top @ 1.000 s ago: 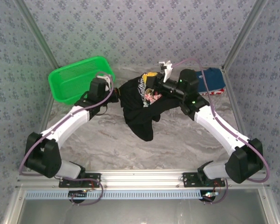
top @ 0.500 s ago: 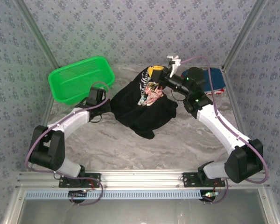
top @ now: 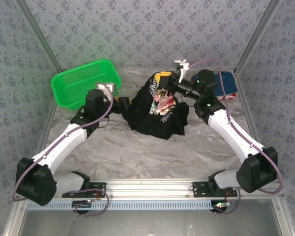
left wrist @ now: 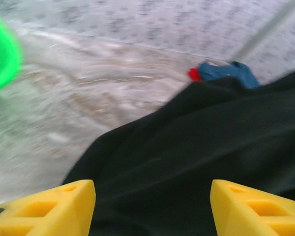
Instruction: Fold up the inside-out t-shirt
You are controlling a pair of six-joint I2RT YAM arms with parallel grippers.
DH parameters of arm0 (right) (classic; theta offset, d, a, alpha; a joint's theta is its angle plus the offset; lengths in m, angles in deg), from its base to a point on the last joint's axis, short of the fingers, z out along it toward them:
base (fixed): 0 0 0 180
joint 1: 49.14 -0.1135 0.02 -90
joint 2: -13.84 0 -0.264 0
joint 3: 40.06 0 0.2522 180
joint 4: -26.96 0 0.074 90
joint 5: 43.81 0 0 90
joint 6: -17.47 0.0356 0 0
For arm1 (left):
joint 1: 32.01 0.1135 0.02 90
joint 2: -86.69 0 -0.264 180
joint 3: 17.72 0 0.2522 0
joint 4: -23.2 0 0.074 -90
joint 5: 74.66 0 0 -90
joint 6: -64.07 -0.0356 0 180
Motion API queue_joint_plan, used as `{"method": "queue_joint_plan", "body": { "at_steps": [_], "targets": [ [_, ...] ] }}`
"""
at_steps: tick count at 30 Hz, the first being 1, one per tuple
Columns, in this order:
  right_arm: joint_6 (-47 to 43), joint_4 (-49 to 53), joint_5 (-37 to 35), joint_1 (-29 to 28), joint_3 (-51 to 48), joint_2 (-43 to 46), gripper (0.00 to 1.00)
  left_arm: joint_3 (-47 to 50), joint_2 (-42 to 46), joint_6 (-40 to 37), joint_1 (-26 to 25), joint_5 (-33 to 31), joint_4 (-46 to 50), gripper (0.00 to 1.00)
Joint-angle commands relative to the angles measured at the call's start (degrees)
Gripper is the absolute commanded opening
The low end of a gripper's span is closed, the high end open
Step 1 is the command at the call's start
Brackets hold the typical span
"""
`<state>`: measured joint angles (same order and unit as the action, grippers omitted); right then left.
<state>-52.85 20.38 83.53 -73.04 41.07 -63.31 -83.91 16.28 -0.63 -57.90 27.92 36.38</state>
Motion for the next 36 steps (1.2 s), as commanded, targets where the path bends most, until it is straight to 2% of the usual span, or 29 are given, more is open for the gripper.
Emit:
{"method": "queue_joint_plan", "body": {
  "at_steps": [1,5,6,8,10,11,12,15,18,23,27,29,34,36],
  "targets": [
    [-1.8,-0.1,2.4,0.3,3.0,1.0,0.00,-5.3,-4.4,-4.9,-3.2,5.0,-1.3,0.64],
    [-2.2,0.7,2.6,0.3,3.0,1.2,0.00,-11.9,-11.0,-6.8,-4.4,5.6,0.9,0.63],
    [-2.5,0.9,2.5,0.3,3.0,1.3,0.00,-13.3,-12.4,-6.6,-4.5,6.5,1.0,0.58],
    [-3.1,1.8,1.7,0.4,3.4,1.3,0.00,-15.1,-14.8,-6.1,-4.6,9.3,0.6,0.38],
    [-4.4,4.1,-0.5,0.6,4.8,1.3,0.00,-15.1,-15.1,-4.8,-4.3,8.6,0.5,0.12],
    [-5.1,5.7,-2.3,0.7,5.7,1.5,0.00,-14.2,-14.1,-4.2,-4.0,7.7,-0.1,0.03],
    [-6.1,7.6,-4.6,0.8,6.9,1.6,0.00,-12.5,-12.3,-3.2,-3.1,6.8,-1.3,0.00],
    [-8.4,12.2,-13.9,1.4,10.6,2.4,0.00,-6.7,-5.5,1.3,1.0,5.9,-5.8,0.00],
    [-9.9,13.7,-19.6,1.5,13.9,2.6,0.00,-1.8,2.2,5.7,5.5,5.6,-9.2,0.00],
    [-10.8,12.8,-21.6,1.4,16.1,2.3,0.00,4.1,11.9,8.2,7.9,3.4,-13.9,0.00],
    [-11.9,13.1,-21.9,1.7,12.9,3.6,0.00,10.5,18.5,8.1,8.0,-0.3,-18.5,0.00],
    [-11.9,14.3,-22.6,2.6,10.8,4.4,0.00,13.4,21.8,7.0,8.0,-2.5,-17.6,0.00],
    [-10.2,20.2,-30.2,6.3,8.3,7.0,0.00,22.6,31.7,6.7,9.3,-8.0,-11.7,0.00],
    [-10.2,20.5,-29.9,7.3,7.5,7.9,0.00,25.0,34.8,5.9,9.6,-8.6,-9.0,0.00]
  ]
}}
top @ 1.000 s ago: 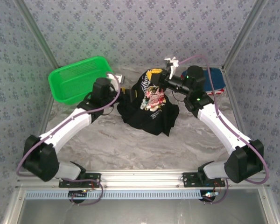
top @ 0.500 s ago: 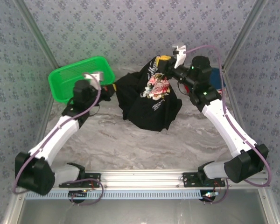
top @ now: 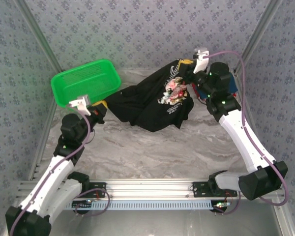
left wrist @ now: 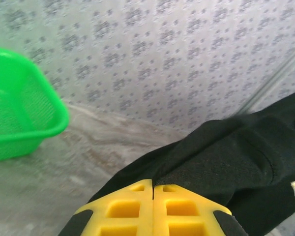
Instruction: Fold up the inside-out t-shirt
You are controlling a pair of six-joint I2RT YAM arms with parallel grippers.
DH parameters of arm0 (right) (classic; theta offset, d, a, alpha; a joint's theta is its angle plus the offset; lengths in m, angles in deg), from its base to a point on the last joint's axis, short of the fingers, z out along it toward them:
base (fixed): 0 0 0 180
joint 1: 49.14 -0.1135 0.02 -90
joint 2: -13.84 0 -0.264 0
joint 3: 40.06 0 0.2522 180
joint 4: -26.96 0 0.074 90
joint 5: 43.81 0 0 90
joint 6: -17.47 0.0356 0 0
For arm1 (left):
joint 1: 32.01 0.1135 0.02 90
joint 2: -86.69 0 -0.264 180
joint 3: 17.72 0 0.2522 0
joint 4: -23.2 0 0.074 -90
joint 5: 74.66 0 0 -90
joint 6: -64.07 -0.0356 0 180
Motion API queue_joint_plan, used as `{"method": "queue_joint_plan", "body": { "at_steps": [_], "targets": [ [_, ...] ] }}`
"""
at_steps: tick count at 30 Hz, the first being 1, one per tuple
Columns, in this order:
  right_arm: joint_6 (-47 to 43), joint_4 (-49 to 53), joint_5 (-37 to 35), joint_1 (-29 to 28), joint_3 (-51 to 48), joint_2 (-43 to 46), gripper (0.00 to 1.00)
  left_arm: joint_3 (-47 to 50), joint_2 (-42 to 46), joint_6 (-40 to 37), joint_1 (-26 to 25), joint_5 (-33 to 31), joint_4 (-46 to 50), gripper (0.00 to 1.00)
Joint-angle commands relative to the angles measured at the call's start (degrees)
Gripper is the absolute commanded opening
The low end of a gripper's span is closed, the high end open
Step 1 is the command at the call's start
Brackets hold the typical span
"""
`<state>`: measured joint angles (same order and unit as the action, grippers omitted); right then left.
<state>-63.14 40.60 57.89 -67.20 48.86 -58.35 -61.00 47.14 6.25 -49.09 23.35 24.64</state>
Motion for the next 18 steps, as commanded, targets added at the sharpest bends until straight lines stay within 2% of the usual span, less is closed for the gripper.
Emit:
{"method": "queue_joint_plan", "body": {
  "at_steps": [1,7,10,13,18],
  "targets": [
    [0.2,0.1,-3.4,1.6,-1.1,3.3,0.00,2.6,4.7,-1.7,0.8,-3.7,4.9,0.00],
    [0.0,-1.5,5.7,1.5,-8.3,4.1,0.00,8.5,1.6,0.9,0.4,2.1,7.7,0.00],
    [-0.2,0.5,7.4,1.2,-11.0,4.3,0.00,10.7,-0.5,1.3,-1.0,2.7,7.0,0.00],
    [0.3,6.5,5.1,0.7,-11.9,4.2,0.00,10.0,-1.9,1.0,-2.0,3.0,7.4,0.00],
    [2.3,19.9,-3.7,-2.6,-14.3,3.1,0.00,7.6,-2.0,1.7,-2.1,3.4,6.5,0.00]
  ]
}}
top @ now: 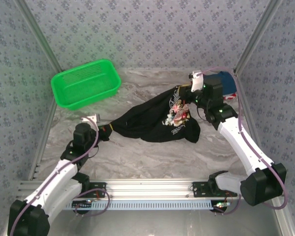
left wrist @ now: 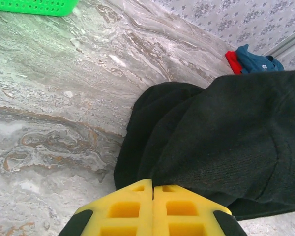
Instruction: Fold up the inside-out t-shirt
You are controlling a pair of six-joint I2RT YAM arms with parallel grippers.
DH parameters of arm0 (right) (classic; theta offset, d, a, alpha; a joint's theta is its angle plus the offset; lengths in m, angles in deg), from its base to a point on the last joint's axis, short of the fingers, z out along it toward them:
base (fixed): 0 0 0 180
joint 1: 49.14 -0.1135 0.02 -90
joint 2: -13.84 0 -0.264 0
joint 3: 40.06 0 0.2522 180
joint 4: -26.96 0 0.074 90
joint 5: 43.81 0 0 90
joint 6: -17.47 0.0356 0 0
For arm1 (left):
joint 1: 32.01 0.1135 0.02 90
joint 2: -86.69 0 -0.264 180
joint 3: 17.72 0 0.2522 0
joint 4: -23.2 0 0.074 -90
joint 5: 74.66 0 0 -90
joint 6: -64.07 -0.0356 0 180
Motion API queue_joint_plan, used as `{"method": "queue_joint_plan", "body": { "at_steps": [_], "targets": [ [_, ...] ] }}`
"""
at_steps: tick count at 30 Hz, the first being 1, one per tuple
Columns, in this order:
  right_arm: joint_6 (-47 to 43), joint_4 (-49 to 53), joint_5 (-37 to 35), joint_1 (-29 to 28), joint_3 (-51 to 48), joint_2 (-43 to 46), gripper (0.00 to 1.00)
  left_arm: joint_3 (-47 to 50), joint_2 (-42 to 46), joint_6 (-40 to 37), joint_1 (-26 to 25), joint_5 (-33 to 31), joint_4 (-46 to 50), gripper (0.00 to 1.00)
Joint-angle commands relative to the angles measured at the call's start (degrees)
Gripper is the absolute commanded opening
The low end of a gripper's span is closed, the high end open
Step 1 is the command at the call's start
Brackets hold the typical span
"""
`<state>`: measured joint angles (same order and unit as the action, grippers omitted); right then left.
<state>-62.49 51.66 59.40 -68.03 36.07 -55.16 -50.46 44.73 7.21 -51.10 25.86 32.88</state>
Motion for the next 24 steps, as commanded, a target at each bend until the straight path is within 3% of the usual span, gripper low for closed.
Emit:
{"method": "queue_joint_plan", "body": {
  "at_steps": [1,7,11,17,21,24],
  "targets": [
    [1.9,10.8,-6.9,-2.8,-2.5,-0.5,0.00,-3.8,-0.3,0.8,0.0,1.0,-1.7,0.00],
    [1.7,19.3,-20.1,-8.8,-4.9,-5.3,0.00,-9.8,-5.2,0.2,0.8,2.8,-1.0,0.00],
    [0.7,19.6,-22.4,-11.0,-5.9,-7.0,0.02,-14.3,-5.8,0.1,1.2,5.7,-0.8,0.00],
    [-9.3,13.3,-23.5,-16.9,-3.7,-5.8,0.32,-20.0,-9.4,-1.0,1.2,11.8,0.8,0.00],
    [-15.2,5.2,-16.0,-19.6,-3.2,-6.5,0.44,-21.7,-9.9,-1.6,1.1,12.3,2.2,0.00],
    [-17.2,0.7,-12.6,-21.5,-2.4,-10.5,0.61,-22.1,-9.9,-1.7,1.1,12.3,2.6,0.00]
  ]
}}
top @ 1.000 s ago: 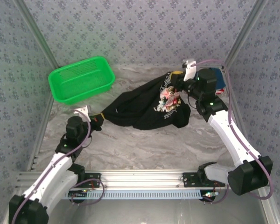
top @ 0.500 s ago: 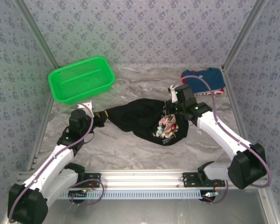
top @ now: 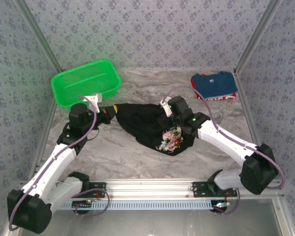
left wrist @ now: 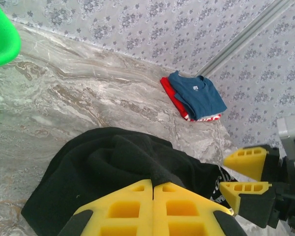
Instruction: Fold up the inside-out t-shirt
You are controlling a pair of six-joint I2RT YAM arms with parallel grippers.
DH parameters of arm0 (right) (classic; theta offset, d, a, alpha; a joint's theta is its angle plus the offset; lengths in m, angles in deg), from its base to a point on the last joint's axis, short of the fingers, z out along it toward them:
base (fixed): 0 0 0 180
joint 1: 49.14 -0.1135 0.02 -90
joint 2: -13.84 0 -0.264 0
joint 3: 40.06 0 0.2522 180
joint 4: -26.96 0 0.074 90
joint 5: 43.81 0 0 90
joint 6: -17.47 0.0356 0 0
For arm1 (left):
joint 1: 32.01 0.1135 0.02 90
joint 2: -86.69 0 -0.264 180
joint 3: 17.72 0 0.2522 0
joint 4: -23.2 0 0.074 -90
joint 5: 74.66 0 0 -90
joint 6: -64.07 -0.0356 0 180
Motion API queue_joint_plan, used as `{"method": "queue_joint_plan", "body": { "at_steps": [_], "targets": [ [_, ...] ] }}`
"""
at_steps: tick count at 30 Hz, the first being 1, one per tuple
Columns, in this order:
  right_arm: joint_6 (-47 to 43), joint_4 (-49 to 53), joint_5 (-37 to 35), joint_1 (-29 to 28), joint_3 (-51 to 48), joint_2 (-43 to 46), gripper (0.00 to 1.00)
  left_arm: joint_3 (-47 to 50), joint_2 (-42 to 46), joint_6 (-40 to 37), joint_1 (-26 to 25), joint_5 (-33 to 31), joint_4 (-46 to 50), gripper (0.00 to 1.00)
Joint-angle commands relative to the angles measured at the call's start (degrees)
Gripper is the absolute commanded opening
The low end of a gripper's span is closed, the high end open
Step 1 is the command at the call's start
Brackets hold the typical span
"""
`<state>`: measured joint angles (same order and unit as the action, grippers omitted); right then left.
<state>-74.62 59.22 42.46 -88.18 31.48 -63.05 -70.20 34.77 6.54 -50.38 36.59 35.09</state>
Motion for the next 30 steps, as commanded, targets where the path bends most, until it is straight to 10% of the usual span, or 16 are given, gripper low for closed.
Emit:
{"method": "queue_joint_plan", "body": {
  "at_steps": [1,15,30],
  "targets": [
    [-5.7,-8.6,3.1,-2.1,2.5,-4.4,0.62,-2.5,0.0,-1.2,0.4,1.6,0.5,0.00],
    [-11.9,-17.9,2.9,-3.1,11.9,-20.6,0.62,-3.1,-0.1,-1.7,0.4,1.5,1.2,0.00],
    [-7.4,-16.3,2.3,1.2,13.0,-19.3,0.27,-2.7,0.0,-1.9,0.4,1.2,1.3,0.00]
  ]
}}
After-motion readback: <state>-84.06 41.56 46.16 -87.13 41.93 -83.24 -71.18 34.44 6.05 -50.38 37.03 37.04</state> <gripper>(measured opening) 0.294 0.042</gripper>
